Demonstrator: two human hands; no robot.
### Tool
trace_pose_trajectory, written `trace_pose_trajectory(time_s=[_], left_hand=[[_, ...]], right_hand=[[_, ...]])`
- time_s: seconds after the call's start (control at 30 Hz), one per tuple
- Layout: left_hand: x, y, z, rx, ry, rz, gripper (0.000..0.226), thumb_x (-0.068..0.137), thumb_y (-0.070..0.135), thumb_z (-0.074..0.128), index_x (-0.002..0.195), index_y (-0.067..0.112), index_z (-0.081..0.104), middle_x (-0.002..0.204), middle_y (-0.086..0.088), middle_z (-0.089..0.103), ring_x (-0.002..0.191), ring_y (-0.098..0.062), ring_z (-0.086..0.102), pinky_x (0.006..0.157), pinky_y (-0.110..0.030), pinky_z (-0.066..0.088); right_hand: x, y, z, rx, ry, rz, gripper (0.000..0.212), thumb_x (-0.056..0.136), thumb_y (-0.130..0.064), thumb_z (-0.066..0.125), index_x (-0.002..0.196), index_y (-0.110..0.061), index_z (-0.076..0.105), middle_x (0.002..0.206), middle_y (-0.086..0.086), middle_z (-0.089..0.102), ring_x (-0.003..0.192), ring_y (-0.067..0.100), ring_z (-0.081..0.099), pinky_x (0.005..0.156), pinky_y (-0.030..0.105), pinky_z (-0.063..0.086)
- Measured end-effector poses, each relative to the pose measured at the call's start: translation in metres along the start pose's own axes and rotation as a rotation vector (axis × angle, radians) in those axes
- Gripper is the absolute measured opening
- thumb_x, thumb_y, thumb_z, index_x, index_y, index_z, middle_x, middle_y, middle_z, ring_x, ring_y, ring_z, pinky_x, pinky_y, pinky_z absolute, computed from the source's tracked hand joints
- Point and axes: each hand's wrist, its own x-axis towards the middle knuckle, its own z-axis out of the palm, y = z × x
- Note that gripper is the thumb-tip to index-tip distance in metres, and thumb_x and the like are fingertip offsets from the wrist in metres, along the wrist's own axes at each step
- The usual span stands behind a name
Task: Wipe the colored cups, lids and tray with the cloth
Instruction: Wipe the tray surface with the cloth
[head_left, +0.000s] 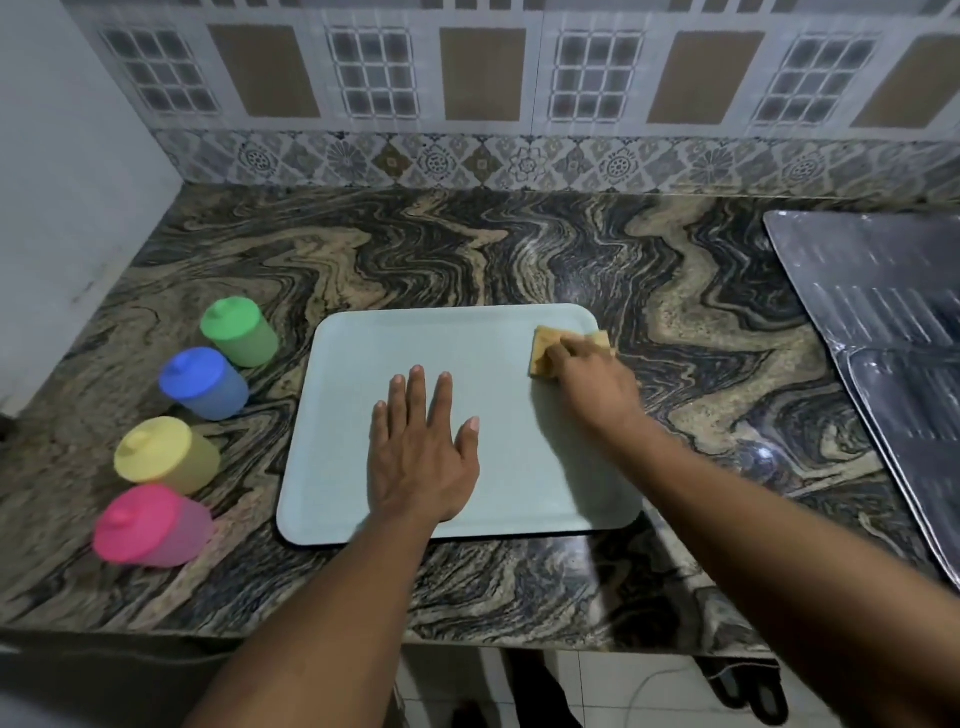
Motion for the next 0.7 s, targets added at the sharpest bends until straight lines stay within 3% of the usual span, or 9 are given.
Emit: trace_pose_trajectory(time_s=[0.13, 0.23, 0.27, 0.37, 0.43, 0.5, 0.53, 0.6, 0.7], left_hand=[[-0.001, 0.002, 0.0, -0.008, 0.0, -0.014, 0.07, 0.095, 0.062, 0.001, 0.157, 0.031, -0.007, 0.166, -0.001, -0.013, 0.152, -0.023, -0.016, 0.124, -0.046, -0.002], [-0.001, 0.001, -0.001, -0.011, 0.0, -0.012, 0.071, 0.095, 0.062, 0.001, 0.157, 0.03, -0.007, 0.166, -0.002, -0.012, 0.152, -0.023, -0.015, 0.124, -0.046, -0.002], [-0.001, 0.002, -0.002, -0.014, -0.002, -0.013, 0.071, 0.095, 0.062, 0.001, 0.157, 0.03, -0.007, 0.166, -0.003, -0.012, 0.152, -0.024, -0.015, 0.124, -0.047, -0.002], [-0.002, 0.002, -0.002, -0.01, -0.013, -0.012, 0.071, 0.095, 0.062, 0.001, 0.157, 0.029, -0.008, 0.166, -0.003, -0.013, 0.152, -0.024, -0.015, 0.124, -0.047, -0.002], [-0.002, 0.002, -0.002, -0.007, -0.018, -0.01, 0.07, 0.096, 0.062, 0.002, 0.157, 0.029, -0.008, 0.166, -0.004, -0.013, 0.152, -0.025, -0.015, 0.124, -0.047, -0.002], [-0.001, 0.002, -0.003, -0.006, -0.022, -0.004, 0.07, 0.096, 0.061, 0.003, 0.157, 0.029, -0.008, 0.166, -0.004, -0.014, 0.152, -0.025, -0.015, 0.124, -0.047, -0.003], [-0.001, 0.001, -0.003, -0.002, -0.028, -0.004, 0.07, 0.096, 0.06, 0.003, 0.157, 0.029, -0.008, 0.166, -0.004, -0.014, 0.152, -0.025, -0.016, 0.124, -0.047, -0.003], [-0.001, 0.001, -0.004, -0.005, -0.05, -0.004, 0.069, 0.097, 0.06, 0.005, 0.157, 0.029, -0.009, 0.166, -0.003, -0.016, 0.152, -0.025, -0.018, 0.123, -0.047, -0.004], [0.002, 0.001, -0.006, -0.031, -0.088, -0.014, 0.069, 0.097, 0.06, 0.007, 0.157, 0.03, -0.011, 0.165, -0.002, -0.02, 0.151, -0.024, -0.021, 0.123, -0.047, -0.007]], right_hand=[[-0.083, -0.025, 0.014, -0.018, 0.061, 0.065, 0.03, 0.101, -0.013, 0.043, 0.129, -0.012, 0.052, 0.143, 0.013, 0.051, 0.134, 0.032, 0.046, 0.096, 0.042, 0.048], [-0.145, -0.041, 0.005, 0.084, -0.046, 0.044, 0.038, 0.097, -0.009, 0.045, 0.134, -0.016, 0.051, 0.156, 0.007, 0.041, 0.142, 0.028, 0.041, 0.094, 0.039, 0.049], [-0.158, -0.04, 0.001, 0.113, -0.078, 0.016, 0.04, 0.093, -0.009, 0.048, 0.131, -0.02, 0.054, 0.154, 0.004, 0.045, 0.138, 0.027, 0.047, 0.091, 0.037, 0.05], [-0.149, -0.019, -0.022, 0.344, -0.052, 0.051, 0.041, 0.079, -0.008, 0.059, 0.113, -0.029, 0.068, 0.111, 0.0, 0.074, 0.102, 0.028, 0.069, 0.074, 0.033, 0.05], [-0.113, -0.007, -0.035, 0.453, 0.084, 0.11, 0.039, 0.078, -0.003, 0.06, 0.108, -0.024, 0.073, 0.096, 0.006, 0.077, 0.091, 0.033, 0.07, 0.07, 0.036, 0.051], [-0.077, -0.006, -0.036, 0.413, 0.17, 0.112, 0.041, 0.081, -0.003, 0.053, 0.113, -0.021, 0.072, 0.105, 0.014, 0.075, 0.096, 0.039, 0.067, 0.073, 0.04, 0.05], [-0.068, -0.011, -0.031, 0.368, 0.135, 0.113, 0.039, 0.084, -0.006, 0.051, 0.114, -0.022, 0.071, 0.11, 0.015, 0.073, 0.1, 0.04, 0.066, 0.076, 0.041, 0.05], [-0.074, -0.024, -0.011, 0.251, 0.01, 0.101, 0.029, 0.09, -0.016, 0.052, 0.111, -0.024, 0.07, 0.116, 0.01, 0.07, 0.108, 0.035, 0.063, 0.081, 0.037, 0.049], [-0.126, -0.049, 0.006, 0.189, 0.024, 0.028, 0.024, 0.09, -0.017, 0.053, 0.108, -0.024, 0.067, 0.116, -0.002, 0.065, 0.114, 0.023, 0.059, 0.079, 0.033, 0.047]])
